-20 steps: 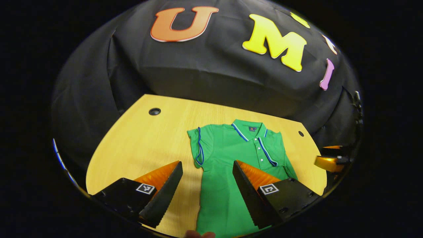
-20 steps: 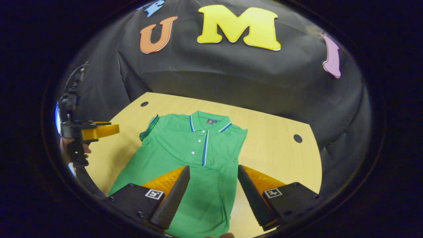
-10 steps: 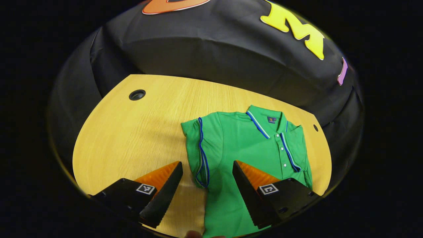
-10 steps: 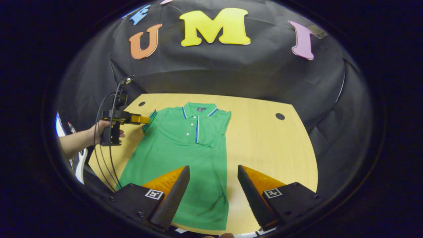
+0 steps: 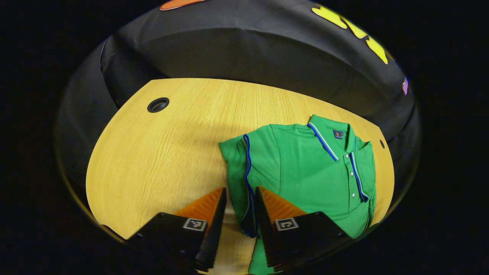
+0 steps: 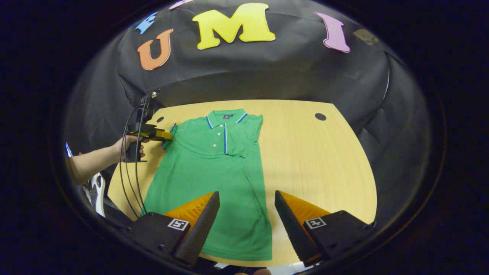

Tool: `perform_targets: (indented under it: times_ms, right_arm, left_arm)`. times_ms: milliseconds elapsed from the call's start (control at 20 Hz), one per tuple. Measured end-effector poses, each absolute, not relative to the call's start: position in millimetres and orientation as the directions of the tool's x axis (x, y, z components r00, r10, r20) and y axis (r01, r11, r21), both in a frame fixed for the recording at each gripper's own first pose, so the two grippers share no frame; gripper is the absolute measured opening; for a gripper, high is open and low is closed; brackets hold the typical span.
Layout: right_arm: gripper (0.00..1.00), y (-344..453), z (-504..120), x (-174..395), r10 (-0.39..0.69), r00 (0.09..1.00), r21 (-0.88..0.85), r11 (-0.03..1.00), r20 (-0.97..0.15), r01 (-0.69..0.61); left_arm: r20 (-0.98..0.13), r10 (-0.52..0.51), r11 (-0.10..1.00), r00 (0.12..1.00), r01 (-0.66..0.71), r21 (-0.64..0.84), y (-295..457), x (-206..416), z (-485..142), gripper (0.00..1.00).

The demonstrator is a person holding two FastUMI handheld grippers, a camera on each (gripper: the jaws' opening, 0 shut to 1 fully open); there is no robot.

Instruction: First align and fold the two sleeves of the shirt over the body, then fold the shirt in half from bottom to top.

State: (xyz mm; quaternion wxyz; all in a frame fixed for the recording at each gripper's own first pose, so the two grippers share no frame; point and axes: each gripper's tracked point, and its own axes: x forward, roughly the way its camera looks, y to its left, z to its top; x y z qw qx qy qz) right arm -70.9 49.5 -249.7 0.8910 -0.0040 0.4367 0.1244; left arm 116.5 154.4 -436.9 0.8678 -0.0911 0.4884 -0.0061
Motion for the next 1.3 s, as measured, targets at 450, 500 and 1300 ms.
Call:
perform_targets:
  times_ms: [450,500,1300]
  right_arm:
    - [0.94,38,-243,-58,0.201,0.628,0.103,0.977,-0.751,-0.189]
    - [0.91,36,-240,-57,0.195,0.638,0.097,0.978,-0.745,-0.186]
    - [0.95,-15,-212,-71,0.134,0.716,0.111,0.991,-0.685,-0.080]
  left_arm:
    - [-0.830,-0.106,0.982,0.548,-0.073,-0.173,160,121,-418,0.06]
    - [-0.823,-0.111,0.982,0.556,-0.065,-0.176,159,124,-412,0.06]
    - [-0.775,-0.229,0.970,0.589,0.070,-0.234,51,139,-357,0.05]
